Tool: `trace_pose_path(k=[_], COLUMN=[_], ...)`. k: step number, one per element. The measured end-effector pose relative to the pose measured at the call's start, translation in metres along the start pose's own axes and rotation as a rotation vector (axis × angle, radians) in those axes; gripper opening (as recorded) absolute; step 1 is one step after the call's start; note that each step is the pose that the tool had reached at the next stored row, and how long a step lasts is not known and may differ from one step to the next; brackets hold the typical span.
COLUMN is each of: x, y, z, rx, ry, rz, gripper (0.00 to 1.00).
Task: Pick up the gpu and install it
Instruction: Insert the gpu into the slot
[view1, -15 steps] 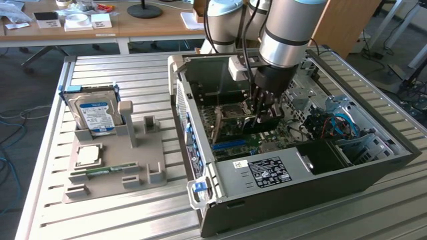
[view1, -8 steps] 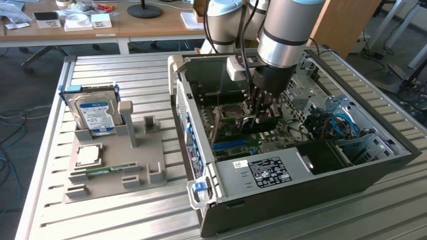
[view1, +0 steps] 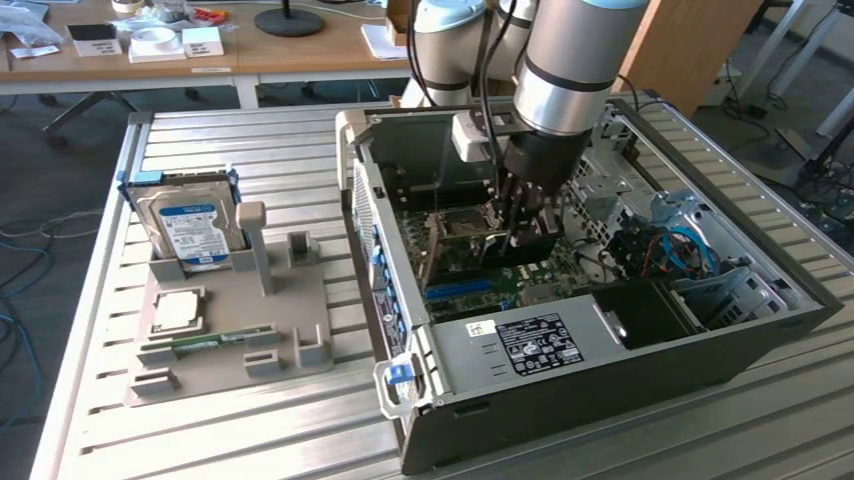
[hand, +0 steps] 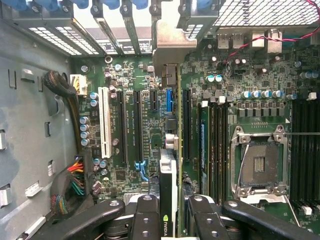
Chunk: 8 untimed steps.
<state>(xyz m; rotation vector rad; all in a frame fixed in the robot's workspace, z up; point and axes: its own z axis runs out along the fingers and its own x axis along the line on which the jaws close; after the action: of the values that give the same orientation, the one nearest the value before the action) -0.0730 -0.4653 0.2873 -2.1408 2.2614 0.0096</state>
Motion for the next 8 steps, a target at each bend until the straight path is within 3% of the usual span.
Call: trace_pose_path(k=[8], x=[0.0003], y=[0.0051], z=[0.0004], rx=[0.0001], ry=[-0.0001], rz=[0.000], gripper=[0.27])
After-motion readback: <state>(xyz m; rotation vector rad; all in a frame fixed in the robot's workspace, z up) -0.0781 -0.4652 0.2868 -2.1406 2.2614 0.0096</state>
